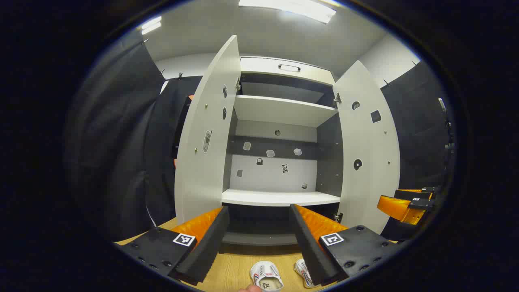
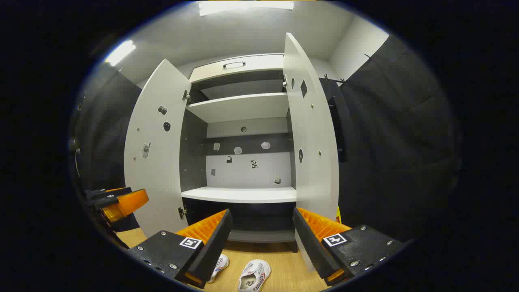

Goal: Grab one shoe with the right hand and put it into the shoe cabinet, grab the other shoe with the left hand and put it into the shoe cabinet; then close the right door with the right hand and the left door with the left hand.

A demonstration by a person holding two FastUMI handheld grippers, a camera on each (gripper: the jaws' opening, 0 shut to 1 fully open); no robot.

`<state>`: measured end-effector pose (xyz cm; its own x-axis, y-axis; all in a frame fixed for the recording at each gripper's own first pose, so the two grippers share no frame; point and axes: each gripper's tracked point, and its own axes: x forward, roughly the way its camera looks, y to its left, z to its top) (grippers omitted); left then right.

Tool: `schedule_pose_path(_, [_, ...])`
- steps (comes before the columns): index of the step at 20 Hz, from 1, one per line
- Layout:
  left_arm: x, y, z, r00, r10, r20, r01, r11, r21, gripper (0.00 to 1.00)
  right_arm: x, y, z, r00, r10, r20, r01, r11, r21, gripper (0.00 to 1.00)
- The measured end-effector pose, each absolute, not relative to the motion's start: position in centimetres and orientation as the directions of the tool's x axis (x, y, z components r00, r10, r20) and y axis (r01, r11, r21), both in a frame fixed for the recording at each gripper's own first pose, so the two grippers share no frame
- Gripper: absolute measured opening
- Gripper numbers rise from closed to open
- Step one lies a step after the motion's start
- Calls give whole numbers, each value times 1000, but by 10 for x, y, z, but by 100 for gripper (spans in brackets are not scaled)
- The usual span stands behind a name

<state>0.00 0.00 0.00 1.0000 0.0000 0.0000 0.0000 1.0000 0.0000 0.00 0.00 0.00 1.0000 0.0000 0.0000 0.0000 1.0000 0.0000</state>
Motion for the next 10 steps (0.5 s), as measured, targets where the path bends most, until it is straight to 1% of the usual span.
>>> schedule_pose_path(1, [0, -1, 0, 1000, -2, 2, 2, 1000, 1, 96, 1, 0, 2, 1000, 1, 7, -1, 1000, -5, 93])
schedule_pose_path(5, [1, -7, -3, 1000, -22, -2, 22, 1000, 13, 96, 1, -2, 10, 1000, 0, 29, 1, 1000, -14, 93])
schedule_pose_path(10, [5, -16, -1, 999, -43, 6, 43, 999, 19, 96, 0, -7, 9, 1000, -10, 29, 11, 1000, -18, 93])
